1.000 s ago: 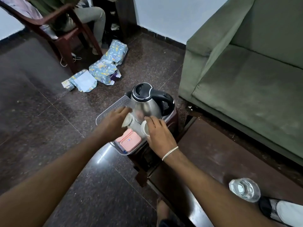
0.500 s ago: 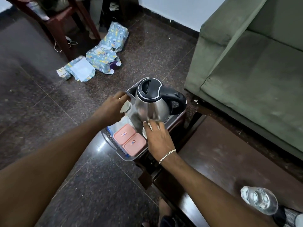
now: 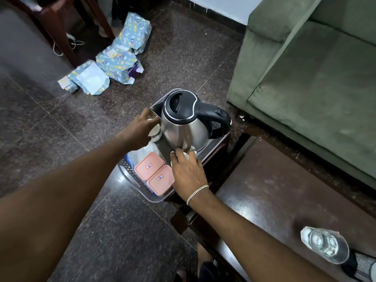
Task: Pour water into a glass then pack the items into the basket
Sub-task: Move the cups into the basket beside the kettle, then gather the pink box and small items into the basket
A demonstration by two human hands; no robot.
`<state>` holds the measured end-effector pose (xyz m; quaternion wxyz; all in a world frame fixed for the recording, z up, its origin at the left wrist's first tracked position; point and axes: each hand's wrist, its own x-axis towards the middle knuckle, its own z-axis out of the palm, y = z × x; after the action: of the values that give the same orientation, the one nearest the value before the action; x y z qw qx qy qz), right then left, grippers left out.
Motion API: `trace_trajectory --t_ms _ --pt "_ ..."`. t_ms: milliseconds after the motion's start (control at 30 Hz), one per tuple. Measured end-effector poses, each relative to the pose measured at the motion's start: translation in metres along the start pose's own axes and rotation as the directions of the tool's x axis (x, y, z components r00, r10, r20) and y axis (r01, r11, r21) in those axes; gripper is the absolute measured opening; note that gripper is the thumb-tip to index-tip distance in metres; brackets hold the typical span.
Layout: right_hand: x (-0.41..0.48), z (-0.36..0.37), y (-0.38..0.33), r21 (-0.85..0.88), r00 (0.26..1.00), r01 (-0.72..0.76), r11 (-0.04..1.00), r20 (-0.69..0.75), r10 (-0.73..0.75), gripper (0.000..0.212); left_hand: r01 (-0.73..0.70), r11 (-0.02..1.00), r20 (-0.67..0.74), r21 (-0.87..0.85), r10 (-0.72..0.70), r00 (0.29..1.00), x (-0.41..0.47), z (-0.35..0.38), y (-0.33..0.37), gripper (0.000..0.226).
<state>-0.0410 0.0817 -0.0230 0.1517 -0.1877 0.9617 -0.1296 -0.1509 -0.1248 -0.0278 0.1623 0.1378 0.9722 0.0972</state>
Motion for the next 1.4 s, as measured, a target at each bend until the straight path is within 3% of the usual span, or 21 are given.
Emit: trace_trajectory --t_ms 167,367,567,667,800,1033,1167,1267,1400 --pt "-0.002 0.004 -0.003 0.009 1.0 -0.011 1.0 0.005 0.011 0.053 -0.011 0.999 -0.021 -0.04 0.01 1.0 -0.001 0.002 0.001 0.088" --pt "-0.007 0.002 0.0 0.015 1.0 0.003 1.0 -0.031 -0.003 0.059 0.077 0.984 -0.029 -0.16 -0.083 0.996 -0.012 0.001 0.008 0.105" --pt "-0.036 -0.011 0.01 0.072 0.98 0.036 0.997 -0.2 -0.021 0.055 0.106 0.985 -0.317 -0.135 -0.144 0.937 -0.045 -0.002 0.032 0.07" --pt "-0.063 -0.014 0.025 0.102 0.967 0.018 0.995 -0.255 0.009 0.052 0.029 0.996 -0.417 -0.089 -0.064 0.907 -0.066 0.0 0.058 0.056" --pt "-0.117 -0.011 0.056 0.149 0.947 -0.022 0.989 -0.312 0.069 0.051 -0.128 0.985 -0.429 -0.116 0.067 0.901 -0.091 0.012 0.111 0.041" --pt "-0.237 0.004 0.12 0.184 0.933 -0.175 0.967 -0.282 0.222 0.045 -0.349 0.927 -0.251 -0.136 0.309 0.917 -0.116 0.068 0.233 0.047" --pt "-0.306 0.022 0.158 0.228 0.912 -0.275 0.934 -0.244 0.329 0.044 -0.48 0.861 -0.088 -0.167 0.472 0.877 -0.13 0.117 0.314 0.056" --pt "-0.357 0.039 0.187 0.255 0.879 -0.371 0.893 -0.214 0.426 0.044 -0.495 0.841 0.062 -0.22 0.518 0.853 -0.141 0.156 0.369 0.066" --pt "-0.419 0.069 0.223 0.293 0.809 -0.5 0.815 -0.177 0.561 0.042 -0.506 0.85 0.252 -0.146 0.526 0.812 -0.159 0.206 0.432 0.084"
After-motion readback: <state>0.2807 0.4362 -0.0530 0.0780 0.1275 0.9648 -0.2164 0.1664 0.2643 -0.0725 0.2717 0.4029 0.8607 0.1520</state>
